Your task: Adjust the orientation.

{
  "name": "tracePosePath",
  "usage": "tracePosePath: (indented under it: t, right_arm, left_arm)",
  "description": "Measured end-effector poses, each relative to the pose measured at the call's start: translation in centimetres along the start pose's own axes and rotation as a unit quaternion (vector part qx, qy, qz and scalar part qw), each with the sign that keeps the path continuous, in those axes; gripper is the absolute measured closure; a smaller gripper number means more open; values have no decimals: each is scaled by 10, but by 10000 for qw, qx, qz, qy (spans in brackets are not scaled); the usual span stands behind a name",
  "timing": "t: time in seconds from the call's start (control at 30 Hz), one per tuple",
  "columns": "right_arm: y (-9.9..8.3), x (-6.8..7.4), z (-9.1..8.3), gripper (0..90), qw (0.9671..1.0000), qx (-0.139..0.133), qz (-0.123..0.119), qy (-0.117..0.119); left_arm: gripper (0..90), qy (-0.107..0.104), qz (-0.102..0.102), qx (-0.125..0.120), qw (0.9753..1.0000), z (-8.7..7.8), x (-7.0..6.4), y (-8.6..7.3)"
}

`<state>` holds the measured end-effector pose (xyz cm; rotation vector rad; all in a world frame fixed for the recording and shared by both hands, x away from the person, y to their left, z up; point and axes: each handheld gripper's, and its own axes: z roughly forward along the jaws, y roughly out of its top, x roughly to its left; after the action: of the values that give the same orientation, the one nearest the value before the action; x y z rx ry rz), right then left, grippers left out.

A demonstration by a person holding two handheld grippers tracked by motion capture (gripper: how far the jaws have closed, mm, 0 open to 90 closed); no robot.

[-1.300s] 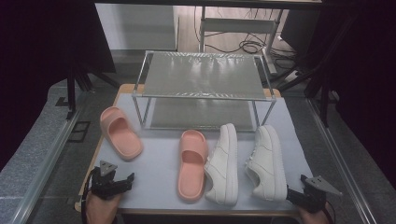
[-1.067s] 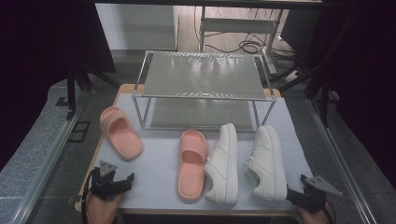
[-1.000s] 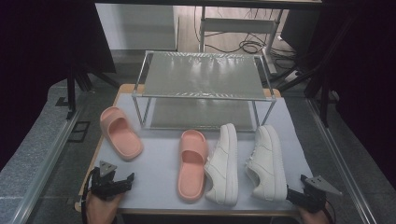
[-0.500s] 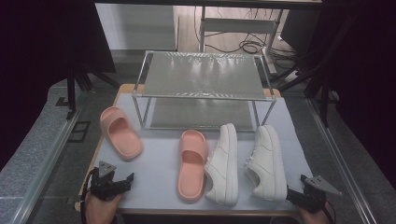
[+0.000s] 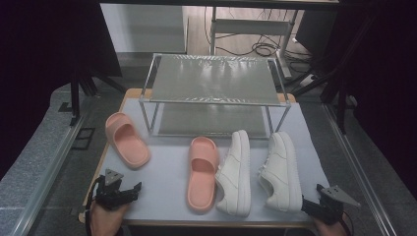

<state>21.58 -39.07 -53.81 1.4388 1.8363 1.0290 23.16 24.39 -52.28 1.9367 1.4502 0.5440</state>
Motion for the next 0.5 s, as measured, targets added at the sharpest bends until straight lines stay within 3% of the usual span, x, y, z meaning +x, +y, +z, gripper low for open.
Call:
tracePosePath:
  t: [0.17, 0.33, 0.5]
  right_arm:
    - [0, 0, 0, 130, 10000, -7, -6, 0]
    - [0, 0, 0, 130, 10000, -9, -10, 0]
    - [0, 0, 0, 130, 10000, -10, -11, -1]
  left_arm:
    - [177, -3, 52, -103, 9999, -2, -3, 6]
    - [192, -141, 52, -155, 9998, -3, -6, 10]
    - [200, -110, 195, -171, 9996, -5, -10, 17]
